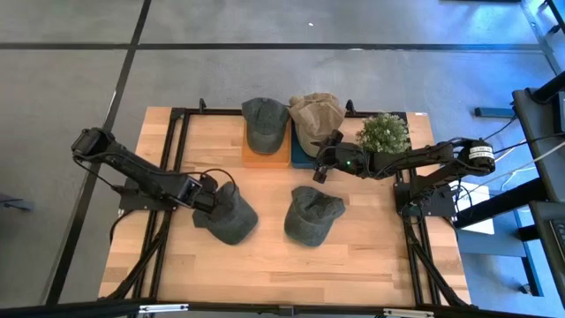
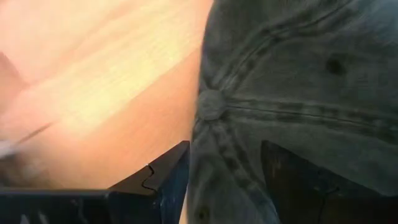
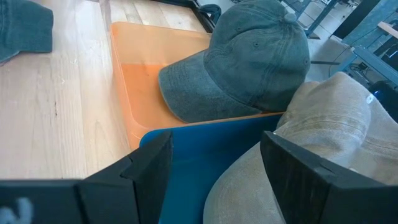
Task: Pick & Place hat
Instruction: Put the left black cap into the left transparent bin
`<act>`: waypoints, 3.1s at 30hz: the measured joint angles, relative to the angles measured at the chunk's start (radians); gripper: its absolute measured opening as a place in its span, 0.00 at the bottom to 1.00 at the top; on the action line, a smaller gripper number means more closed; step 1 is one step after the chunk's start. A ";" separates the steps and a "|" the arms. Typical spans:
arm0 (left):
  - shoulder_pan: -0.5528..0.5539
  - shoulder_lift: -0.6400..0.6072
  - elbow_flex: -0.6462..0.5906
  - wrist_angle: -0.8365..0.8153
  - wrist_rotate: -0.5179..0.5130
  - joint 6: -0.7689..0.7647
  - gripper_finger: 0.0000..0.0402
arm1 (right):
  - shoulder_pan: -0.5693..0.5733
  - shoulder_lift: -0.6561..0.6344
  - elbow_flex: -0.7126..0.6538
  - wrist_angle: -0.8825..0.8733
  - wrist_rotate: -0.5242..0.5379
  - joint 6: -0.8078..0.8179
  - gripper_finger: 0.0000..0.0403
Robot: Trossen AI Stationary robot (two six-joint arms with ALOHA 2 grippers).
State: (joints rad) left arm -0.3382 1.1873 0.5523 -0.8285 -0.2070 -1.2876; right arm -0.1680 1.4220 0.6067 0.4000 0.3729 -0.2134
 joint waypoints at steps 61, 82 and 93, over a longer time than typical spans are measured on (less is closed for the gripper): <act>0.040 0.000 0.180 0.149 -0.267 0.576 0.01 | 0.000 0.000 0.000 0.000 0.000 -0.001 0.60; 0.359 -0.001 0.603 0.303 -0.420 1.679 0.01 | 0.000 0.000 0.000 0.000 0.000 0.000 0.60; 0.597 0.076 0.603 0.379 -0.247 1.834 0.01 | 0.000 0.000 0.000 0.000 0.000 0.000 0.60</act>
State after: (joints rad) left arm 0.2589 1.2632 1.1549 -0.4495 -0.4543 0.5460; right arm -0.1680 1.4220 0.6067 0.3996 0.3729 -0.2138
